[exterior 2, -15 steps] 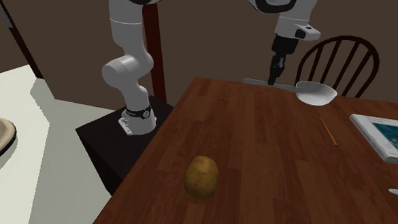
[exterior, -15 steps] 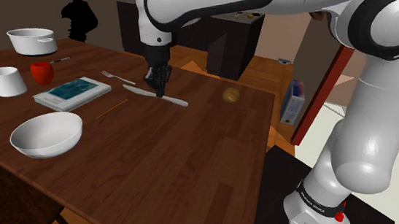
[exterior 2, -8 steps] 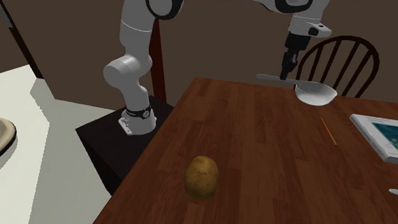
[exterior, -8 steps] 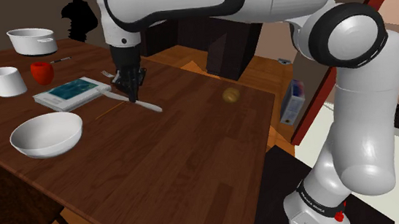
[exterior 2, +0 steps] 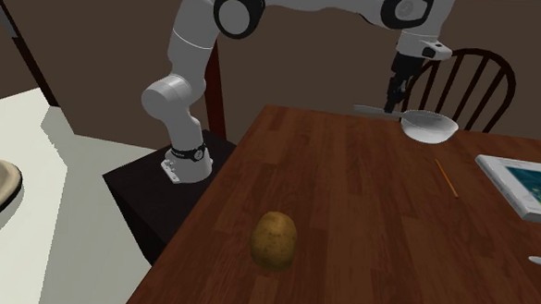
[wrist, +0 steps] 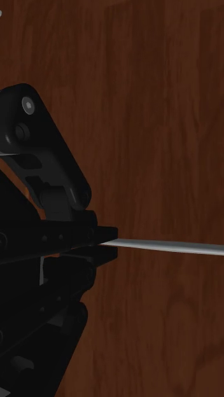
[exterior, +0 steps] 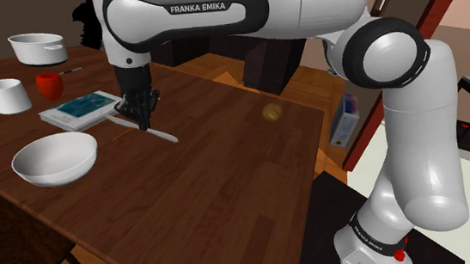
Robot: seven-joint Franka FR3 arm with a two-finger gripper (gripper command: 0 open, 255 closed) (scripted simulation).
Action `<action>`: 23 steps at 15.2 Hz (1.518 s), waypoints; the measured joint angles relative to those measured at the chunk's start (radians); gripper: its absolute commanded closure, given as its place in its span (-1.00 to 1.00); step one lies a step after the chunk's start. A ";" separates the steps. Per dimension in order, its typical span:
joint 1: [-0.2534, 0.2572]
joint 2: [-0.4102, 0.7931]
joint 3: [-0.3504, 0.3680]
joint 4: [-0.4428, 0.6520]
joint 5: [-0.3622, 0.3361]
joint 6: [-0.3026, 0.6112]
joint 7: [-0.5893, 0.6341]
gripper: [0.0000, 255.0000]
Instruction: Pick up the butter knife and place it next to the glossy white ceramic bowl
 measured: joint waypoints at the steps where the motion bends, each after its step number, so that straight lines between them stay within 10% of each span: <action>1: -0.001 0.000 0.000 -0.015 0.000 0.014 0.001 1.00; 23: -0.009 0.039 -0.009 -0.212 -0.014 0.249 0.011 1.00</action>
